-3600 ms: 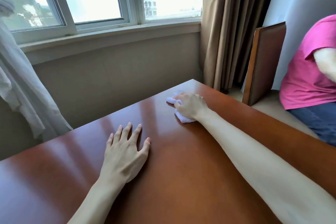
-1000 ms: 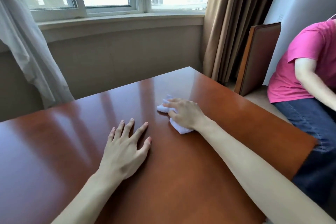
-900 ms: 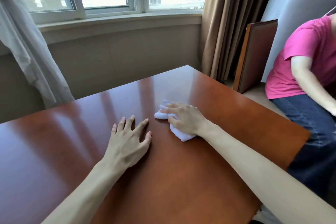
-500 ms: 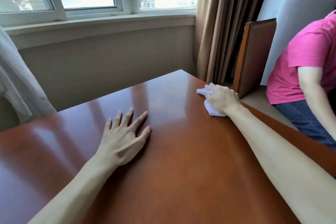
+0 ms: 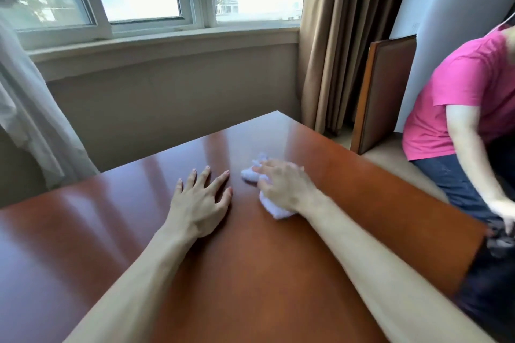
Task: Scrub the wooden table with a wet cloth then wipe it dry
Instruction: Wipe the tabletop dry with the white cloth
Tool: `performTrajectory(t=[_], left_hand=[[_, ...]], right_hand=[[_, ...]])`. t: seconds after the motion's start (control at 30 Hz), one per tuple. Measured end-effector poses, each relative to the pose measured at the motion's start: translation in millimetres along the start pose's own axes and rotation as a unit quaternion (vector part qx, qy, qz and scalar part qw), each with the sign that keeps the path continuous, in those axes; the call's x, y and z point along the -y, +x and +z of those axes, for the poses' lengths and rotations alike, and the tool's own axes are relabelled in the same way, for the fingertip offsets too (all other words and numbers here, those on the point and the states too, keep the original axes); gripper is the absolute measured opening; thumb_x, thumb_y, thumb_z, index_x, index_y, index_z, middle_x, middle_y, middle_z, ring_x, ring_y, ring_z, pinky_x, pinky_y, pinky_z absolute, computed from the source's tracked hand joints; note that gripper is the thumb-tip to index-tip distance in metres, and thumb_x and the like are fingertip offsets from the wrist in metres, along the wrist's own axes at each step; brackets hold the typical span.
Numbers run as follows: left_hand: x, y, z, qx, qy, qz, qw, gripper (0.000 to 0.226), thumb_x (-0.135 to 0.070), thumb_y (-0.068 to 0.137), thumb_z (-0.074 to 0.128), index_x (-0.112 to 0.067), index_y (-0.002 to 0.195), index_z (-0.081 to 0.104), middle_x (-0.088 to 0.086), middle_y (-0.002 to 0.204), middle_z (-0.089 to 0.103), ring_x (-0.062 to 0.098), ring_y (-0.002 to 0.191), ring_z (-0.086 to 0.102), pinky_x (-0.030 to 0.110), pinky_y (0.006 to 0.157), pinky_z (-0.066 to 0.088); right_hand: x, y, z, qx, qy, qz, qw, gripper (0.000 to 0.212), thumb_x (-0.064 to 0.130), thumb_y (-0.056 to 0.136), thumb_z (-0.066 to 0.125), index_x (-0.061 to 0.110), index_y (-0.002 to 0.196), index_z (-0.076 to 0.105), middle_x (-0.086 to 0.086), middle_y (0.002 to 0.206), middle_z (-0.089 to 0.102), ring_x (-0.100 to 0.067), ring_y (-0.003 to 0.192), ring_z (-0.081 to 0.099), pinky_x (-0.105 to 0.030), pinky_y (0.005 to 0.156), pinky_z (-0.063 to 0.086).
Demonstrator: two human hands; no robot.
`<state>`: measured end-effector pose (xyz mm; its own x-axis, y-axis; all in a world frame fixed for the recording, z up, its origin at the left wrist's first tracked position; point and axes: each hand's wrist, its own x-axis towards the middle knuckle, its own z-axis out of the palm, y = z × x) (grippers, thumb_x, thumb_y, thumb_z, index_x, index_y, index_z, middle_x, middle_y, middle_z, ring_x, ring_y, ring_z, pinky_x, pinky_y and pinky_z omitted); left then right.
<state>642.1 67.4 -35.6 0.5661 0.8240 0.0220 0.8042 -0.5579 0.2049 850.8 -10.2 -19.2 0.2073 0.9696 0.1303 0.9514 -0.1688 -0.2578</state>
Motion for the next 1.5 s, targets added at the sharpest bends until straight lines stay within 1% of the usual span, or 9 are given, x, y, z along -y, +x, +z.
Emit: performTrajectory(t=[0.2, 0.33, 0.4, 0.47, 0.63, 0.77, 1.03, 1.23, 1.5], left_hand=[[-9, -69, -60, -0.054, -0.067, 0.029, 0.996, 0.040, -0.033, 0.104, 0.036, -0.027, 0.140, 0.055, -0.004, 0.145, 0.050, 0.022, 0.126, 0.054, 0.037, 0.097, 0.043], [25, -150, -70, -0.008, -0.034, 0.049, 0.998, 0.044, -0.037, 0.101, 0.040, -0.033, 0.144, 0.048, -0.009, 0.144, 0.047, 0.016, 0.128, 0.051, 0.037, 0.095, 0.045], [47, -188, -58, -0.019, -0.026, 0.045, 0.998, 0.045, -0.038, 0.100, 0.041, -0.032, 0.143, 0.049, -0.010, 0.145, 0.046, 0.015, 0.130, 0.049, 0.037, 0.098, 0.047], [63, -208, -47, -0.030, -0.003, 0.038, 0.999, 0.047, -0.041, 0.099, 0.038, -0.029, 0.143, 0.051, -0.006, 0.146, 0.048, 0.017, 0.132, 0.048, 0.035, 0.106, 0.043], [93, -202, -38, -0.052, 0.005, -0.022, 0.998, 0.079, -0.059, 0.084, 0.016, -0.026, 0.148, 0.049, 0.009, 0.150, 0.049, 0.028, 0.139, 0.043, 0.041, 0.118, 0.030], [99, -196, -22, -0.042, -0.012, -0.057, 0.997, 0.056, -0.055, 0.100, 0.027, -0.047, 0.156, 0.024, -0.006, 0.166, 0.021, 0.019, 0.154, 0.013, 0.047, 0.125, 0.008], [101, -192, -10, -0.071, -0.022, -0.075, 0.994, 0.064, -0.063, 0.092, 0.008, -0.054, 0.155, 0.011, -0.019, 0.167, 0.004, 0.008, 0.154, -0.005, 0.040, 0.126, -0.003], [102, -190, -12, -0.058, -0.022, -0.082, 0.995, 0.059, -0.061, 0.097, 0.014, -0.054, 0.155, 0.012, -0.019, 0.167, 0.004, 0.008, 0.154, -0.004, 0.041, 0.126, -0.003], [94, -197, -31, -0.047, -0.097, -0.081, 0.991, 0.056, -0.046, 0.102, 0.040, -0.036, 0.156, 0.030, -0.006, 0.166, 0.022, 0.015, 0.155, 0.009, 0.049, 0.125, -0.002]], right_hand=[[76, -149, 4, 0.016, 0.042, -0.187, 0.981, 0.052, 0.033, 0.093, 0.038, 0.041, 0.143, 0.054, 0.022, 0.154, 0.045, 0.002, 0.145, 0.032, -0.026, 0.118, 0.024], [42, -119, -26, 0.032, 0.005, 0.004, 0.999, 0.045, 0.047, 0.094, 0.030, 0.058, 0.129, 0.056, 0.025, 0.149, 0.046, -0.009, 0.136, 0.047, -0.034, 0.101, 0.039], [52, -99, -21, -0.025, -0.007, 0.112, 0.993, 0.039, 0.041, 0.091, 0.033, 0.044, 0.113, 0.065, 0.009, 0.130, 0.058, -0.028, 0.119, 0.062, -0.037, 0.086, 0.045], [95, -92, 5, -0.044, -0.025, 0.090, 0.995, 0.033, 0.032, 0.094, 0.041, 0.033, 0.113, 0.068, 0.001, 0.129, 0.060, -0.033, 0.114, 0.063, -0.040, 0.091, 0.049], [163, -112, 33, 0.042, 0.014, -0.172, 0.984, 0.048, 0.035, 0.096, 0.044, 0.039, 0.142, 0.057, 0.016, 0.156, 0.045, -0.009, 0.141, 0.044, -0.032, 0.111, 0.035], [110, -62, 20, 0.000, 0.006, -0.002, 1.000, 0.041, 0.046, 0.095, 0.034, 0.050, 0.128, 0.058, 0.021, 0.144, 0.052, -0.019, 0.129, 0.055, -0.038, 0.094, 0.043], [81, 65, 35, -0.044, -0.015, 0.076, 0.996, 0.037, 0.034, 0.095, 0.038, 0.043, 0.112, 0.069, 0.004, 0.120, 0.059, -0.033, 0.103, 0.062, -0.039, 0.086, 0.047], [138, 66, 46, 0.015, -0.033, -0.023, 0.999, 0.051, 0.043, 0.086, 0.027, 0.050, 0.125, 0.060, 0.012, 0.146, 0.050, -0.025, 0.121, 0.058, -0.035, 0.084, 0.037], [153, -124, 30, 0.052, 0.019, -0.182, 0.982, 0.056, 0.047, 0.090, 0.029, 0.050, 0.143, 0.051, 0.029, 0.157, 0.036, 0.000, 0.141, 0.040, -0.036, 0.109, 0.040]])
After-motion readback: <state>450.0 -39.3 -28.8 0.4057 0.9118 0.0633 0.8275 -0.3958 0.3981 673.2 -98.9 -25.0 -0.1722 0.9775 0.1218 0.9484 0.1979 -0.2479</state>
